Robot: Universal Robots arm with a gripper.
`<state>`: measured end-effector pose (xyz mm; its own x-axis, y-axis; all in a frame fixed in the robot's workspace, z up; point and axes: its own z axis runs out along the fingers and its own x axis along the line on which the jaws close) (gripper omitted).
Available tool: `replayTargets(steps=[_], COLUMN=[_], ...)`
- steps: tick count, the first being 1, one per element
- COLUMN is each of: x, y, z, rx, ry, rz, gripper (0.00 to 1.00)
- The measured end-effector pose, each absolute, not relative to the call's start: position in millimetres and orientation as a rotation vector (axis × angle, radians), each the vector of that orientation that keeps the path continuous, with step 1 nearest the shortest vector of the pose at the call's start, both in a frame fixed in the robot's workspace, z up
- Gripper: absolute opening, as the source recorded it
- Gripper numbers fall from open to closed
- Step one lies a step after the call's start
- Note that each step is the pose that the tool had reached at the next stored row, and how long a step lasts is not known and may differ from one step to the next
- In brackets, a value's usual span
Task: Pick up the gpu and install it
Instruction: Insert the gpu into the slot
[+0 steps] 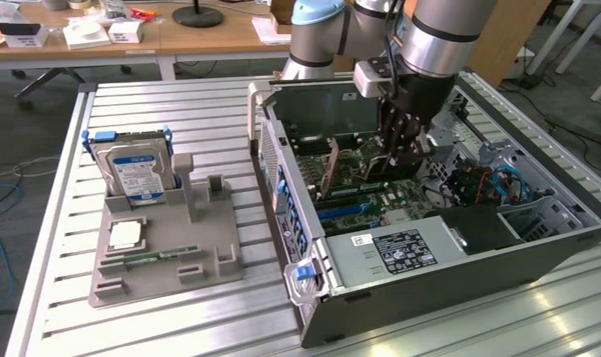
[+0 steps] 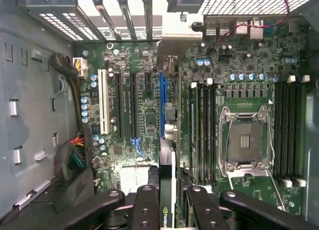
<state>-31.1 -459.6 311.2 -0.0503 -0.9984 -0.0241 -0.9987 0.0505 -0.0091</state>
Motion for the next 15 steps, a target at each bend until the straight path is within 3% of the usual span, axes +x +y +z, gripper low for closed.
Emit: replayTargets(steps=[15], x=[-33], y=[-461], z=[299], rx=[-2.148], ry=[2.259], rz=[0.016], gripper=[0.26])
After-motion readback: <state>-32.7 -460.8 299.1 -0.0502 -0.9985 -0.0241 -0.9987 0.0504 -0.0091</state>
